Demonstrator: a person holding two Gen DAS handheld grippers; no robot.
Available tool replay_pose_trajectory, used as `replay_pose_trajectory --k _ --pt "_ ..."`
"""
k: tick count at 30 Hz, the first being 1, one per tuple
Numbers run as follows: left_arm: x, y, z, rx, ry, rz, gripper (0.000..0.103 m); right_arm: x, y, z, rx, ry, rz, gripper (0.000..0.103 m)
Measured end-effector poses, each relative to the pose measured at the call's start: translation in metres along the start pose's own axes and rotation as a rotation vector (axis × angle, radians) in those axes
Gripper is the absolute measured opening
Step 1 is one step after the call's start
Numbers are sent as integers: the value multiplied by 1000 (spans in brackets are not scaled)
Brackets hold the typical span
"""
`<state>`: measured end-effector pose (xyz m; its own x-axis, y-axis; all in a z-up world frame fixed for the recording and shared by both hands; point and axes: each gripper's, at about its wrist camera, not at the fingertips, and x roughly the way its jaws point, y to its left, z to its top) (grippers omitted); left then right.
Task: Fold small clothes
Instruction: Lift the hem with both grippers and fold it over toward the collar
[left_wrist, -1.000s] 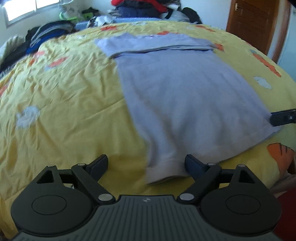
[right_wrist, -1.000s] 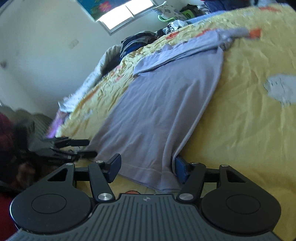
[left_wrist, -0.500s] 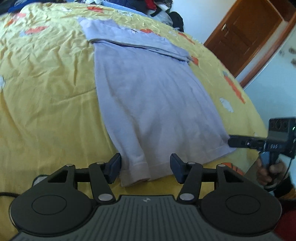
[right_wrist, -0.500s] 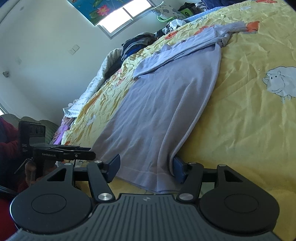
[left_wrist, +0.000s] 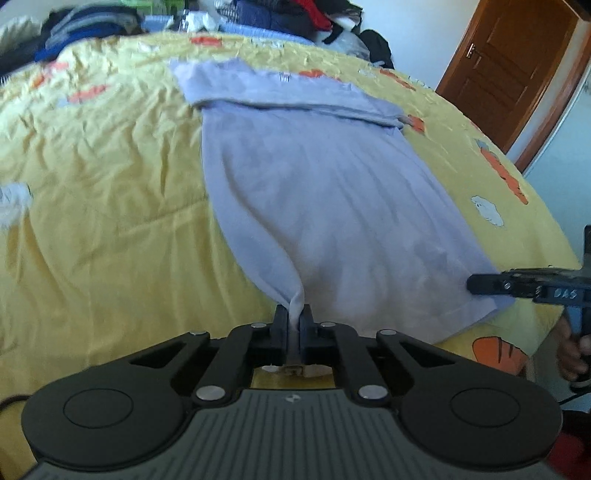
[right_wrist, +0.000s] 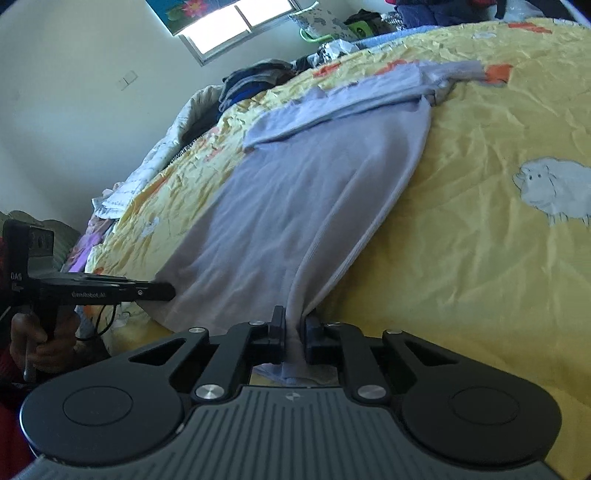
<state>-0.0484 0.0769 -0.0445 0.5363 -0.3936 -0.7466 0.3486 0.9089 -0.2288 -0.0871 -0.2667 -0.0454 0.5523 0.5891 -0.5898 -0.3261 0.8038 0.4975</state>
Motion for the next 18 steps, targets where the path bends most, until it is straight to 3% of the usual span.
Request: replay_pose_trajectory --k 9,18 --pt "-18 -27 28 122 -163 116 5 -15 18 36 -50 -116 32 12" --pt "-19 -33 57 95 -250 164 5 -10 31 67 -128 -223 -42 12"
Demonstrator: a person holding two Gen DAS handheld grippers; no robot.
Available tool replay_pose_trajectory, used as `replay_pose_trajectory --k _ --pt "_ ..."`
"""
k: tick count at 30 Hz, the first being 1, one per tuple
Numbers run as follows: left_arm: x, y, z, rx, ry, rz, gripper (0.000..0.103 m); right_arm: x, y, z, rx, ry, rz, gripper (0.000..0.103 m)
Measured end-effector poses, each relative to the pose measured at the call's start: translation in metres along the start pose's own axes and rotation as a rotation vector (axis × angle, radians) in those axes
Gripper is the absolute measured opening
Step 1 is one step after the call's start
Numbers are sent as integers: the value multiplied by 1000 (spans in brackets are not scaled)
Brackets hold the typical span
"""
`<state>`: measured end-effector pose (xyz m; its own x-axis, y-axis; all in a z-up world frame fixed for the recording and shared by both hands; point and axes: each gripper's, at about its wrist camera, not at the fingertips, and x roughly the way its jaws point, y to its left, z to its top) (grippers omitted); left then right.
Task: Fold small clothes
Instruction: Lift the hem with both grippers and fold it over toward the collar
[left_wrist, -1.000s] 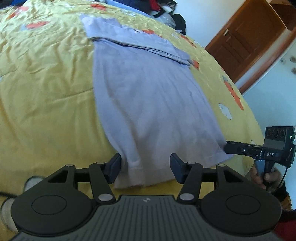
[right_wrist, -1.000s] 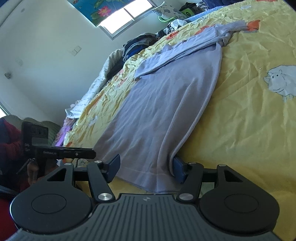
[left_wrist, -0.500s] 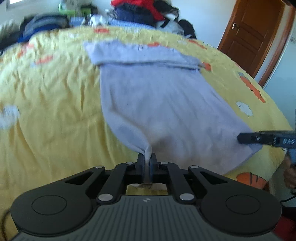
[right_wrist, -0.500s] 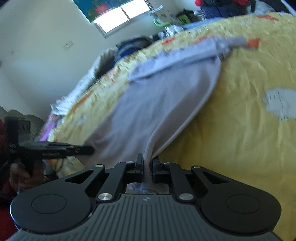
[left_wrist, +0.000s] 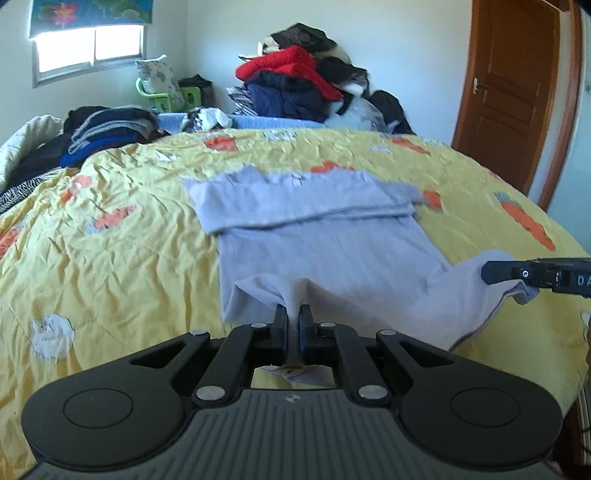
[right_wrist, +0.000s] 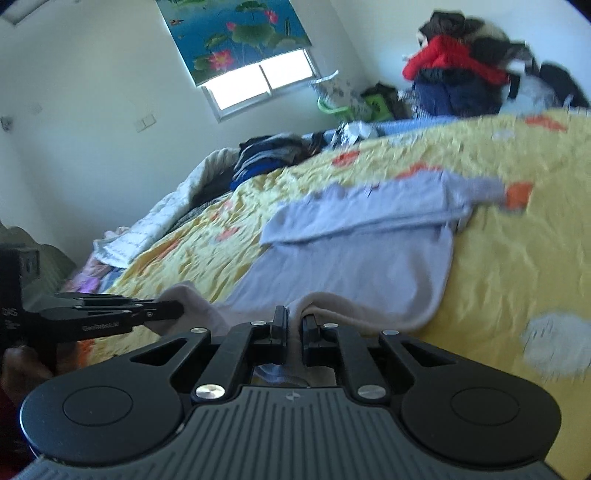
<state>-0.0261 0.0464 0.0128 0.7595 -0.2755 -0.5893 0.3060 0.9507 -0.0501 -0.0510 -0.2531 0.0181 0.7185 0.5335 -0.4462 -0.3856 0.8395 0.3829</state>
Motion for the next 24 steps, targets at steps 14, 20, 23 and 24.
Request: replay_pose_trajectory --k 14,20,23,24 --pt "12 5 34 -75 -74 52 5 16 -1 29 -54 -108 -108 12" --pt "21 8 45 -118 -99 73 5 23 -8 40 -38 -133 -121 12" --pt "26 11 51 -138 -106 82 5 28 -11 43 -29 -143 -125 12" --pt "28 11 53 -143 -108 86 5 30 -12 45 -27 -147 -126 12"
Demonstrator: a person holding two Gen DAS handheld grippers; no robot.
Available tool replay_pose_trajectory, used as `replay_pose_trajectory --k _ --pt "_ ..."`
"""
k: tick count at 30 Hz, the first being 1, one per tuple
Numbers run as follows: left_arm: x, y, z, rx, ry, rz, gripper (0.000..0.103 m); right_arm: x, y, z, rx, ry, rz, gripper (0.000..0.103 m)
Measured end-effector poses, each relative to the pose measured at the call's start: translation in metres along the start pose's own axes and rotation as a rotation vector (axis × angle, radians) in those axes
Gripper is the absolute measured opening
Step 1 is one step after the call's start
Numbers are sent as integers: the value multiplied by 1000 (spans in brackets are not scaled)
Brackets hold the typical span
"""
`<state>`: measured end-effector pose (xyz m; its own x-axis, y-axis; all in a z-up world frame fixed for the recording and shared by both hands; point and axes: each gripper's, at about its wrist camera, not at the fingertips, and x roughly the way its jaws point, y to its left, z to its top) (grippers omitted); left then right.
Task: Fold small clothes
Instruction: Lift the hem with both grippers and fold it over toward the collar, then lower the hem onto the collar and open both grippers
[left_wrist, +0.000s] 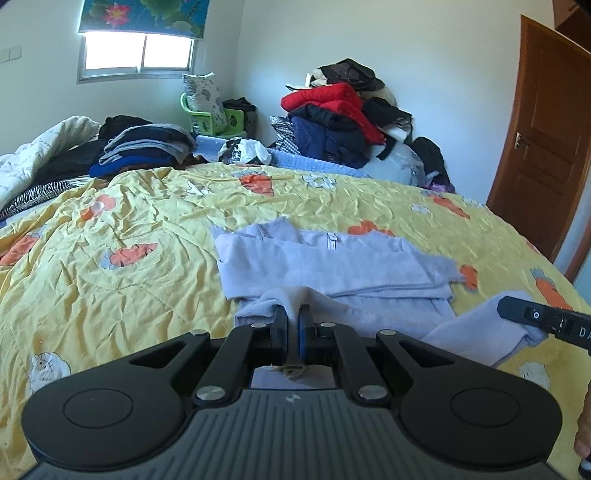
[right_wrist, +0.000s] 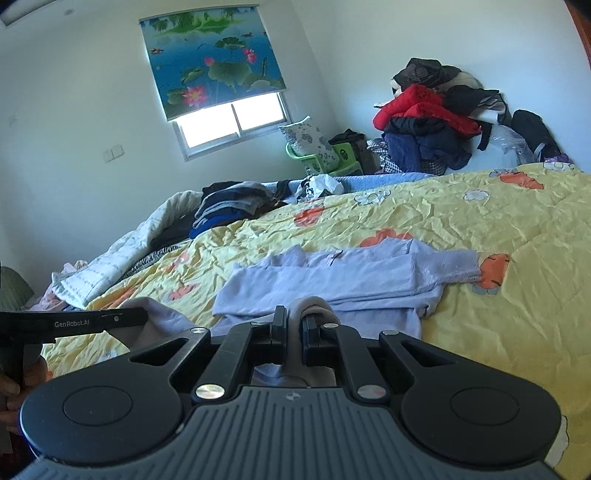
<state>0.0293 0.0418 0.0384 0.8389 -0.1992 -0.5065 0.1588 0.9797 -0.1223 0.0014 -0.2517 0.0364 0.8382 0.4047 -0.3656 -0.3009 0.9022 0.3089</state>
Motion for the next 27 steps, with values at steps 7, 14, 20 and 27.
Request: replay_pose_trajectory --k 7,14,20,27 --pt "13 -5 15 10 -38 37 5 19 -6 10 9 -15 -13 12" --pt "40 -14 36 45 -67 68 5 44 -19 27 24 -49 -33 12" --pt "75 -15 59 52 -76 89 5 78 -38 45 45 -59 -48 12" --pt "122 -21 77 85 -62 123 5 121 -66 61 108 -51 -53 12"
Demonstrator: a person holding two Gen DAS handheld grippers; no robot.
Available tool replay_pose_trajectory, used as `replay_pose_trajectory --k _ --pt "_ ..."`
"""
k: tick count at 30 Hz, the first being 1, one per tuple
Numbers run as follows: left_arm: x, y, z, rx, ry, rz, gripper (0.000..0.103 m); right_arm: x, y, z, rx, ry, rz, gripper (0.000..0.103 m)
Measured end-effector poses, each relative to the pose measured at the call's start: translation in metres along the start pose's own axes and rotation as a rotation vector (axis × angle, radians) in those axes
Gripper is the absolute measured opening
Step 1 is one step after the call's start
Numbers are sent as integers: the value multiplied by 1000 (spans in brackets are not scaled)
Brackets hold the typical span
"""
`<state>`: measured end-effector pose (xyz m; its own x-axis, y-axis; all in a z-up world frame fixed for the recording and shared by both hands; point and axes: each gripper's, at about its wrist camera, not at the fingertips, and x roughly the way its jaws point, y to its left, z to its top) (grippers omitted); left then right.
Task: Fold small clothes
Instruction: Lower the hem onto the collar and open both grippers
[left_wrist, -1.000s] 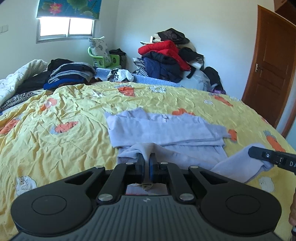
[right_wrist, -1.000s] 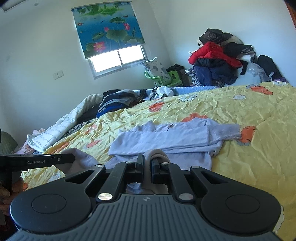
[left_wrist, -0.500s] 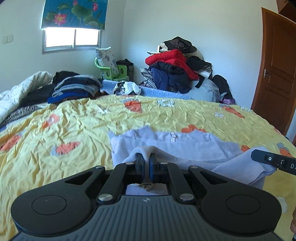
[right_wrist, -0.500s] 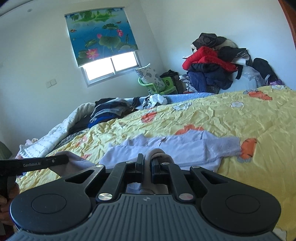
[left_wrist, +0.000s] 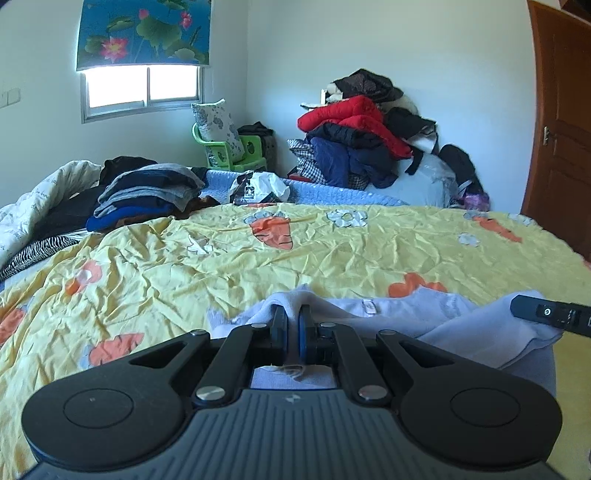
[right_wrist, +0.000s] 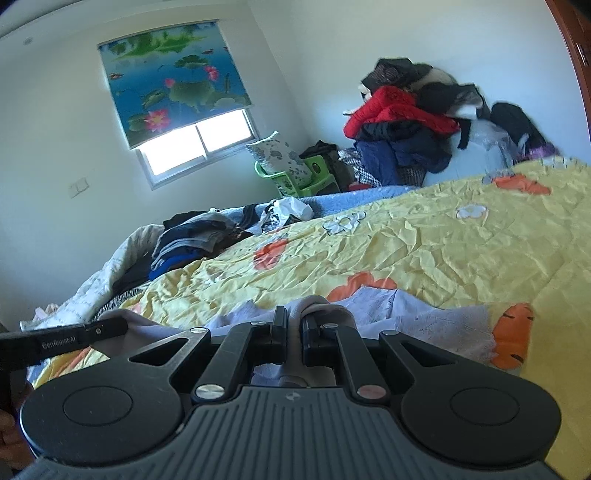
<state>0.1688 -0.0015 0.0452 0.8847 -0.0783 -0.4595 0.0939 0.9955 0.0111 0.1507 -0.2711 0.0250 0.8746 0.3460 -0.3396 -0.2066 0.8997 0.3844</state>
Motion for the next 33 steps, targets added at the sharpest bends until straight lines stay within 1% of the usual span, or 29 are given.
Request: replay_pose_trajectory --k 4,10,14,15,16,18,20,22,23,24,25,29,31,33 --pt "30 -2 4 7 31 18 5 27 -16 4 58 20 -5 12" --pt "76 -4 6 18 100 23 5 69 -33 5 89 73 -30 12" --pt "103 -3 5 13 164 -9 6 92 -44 2 117 124 -49 12" --pt "110 -1 5 6 188 -23 6 96 -47 2 130 136 -50 13" --pt "114 2 5 -7 204 -35 6 100 -51 1 150 150 -53 16" --pt "122 8 6 -40 226 -56 6 107 -58 1 191 181 -43 17" --pt "128 12 9 -57 241 -65 6 112 -65 1 230 200 -36 22" --pt "134 17 12 -82 258 -77 7 119 -71 2 279 231 -6 39" --pt "137 19 14 -95 269 -85 7 121 -75 3 311 237 13 43" --pt "140 22 15 -110 287 -95 7 123 -79 4 350 242 34 51" --pt "144 25 16 -128 306 -104 8 126 -83 5 397 251 57 54" --pt "153 43 20 -243 359 -150 8 133 -99 9 554 233 103 57" --pt "155 53 23 -302 370 -170 9 135 -108 11 630 210 121 59" --pt "156 62 26 -338 369 -178 9 136 -115 14 667 177 128 61"
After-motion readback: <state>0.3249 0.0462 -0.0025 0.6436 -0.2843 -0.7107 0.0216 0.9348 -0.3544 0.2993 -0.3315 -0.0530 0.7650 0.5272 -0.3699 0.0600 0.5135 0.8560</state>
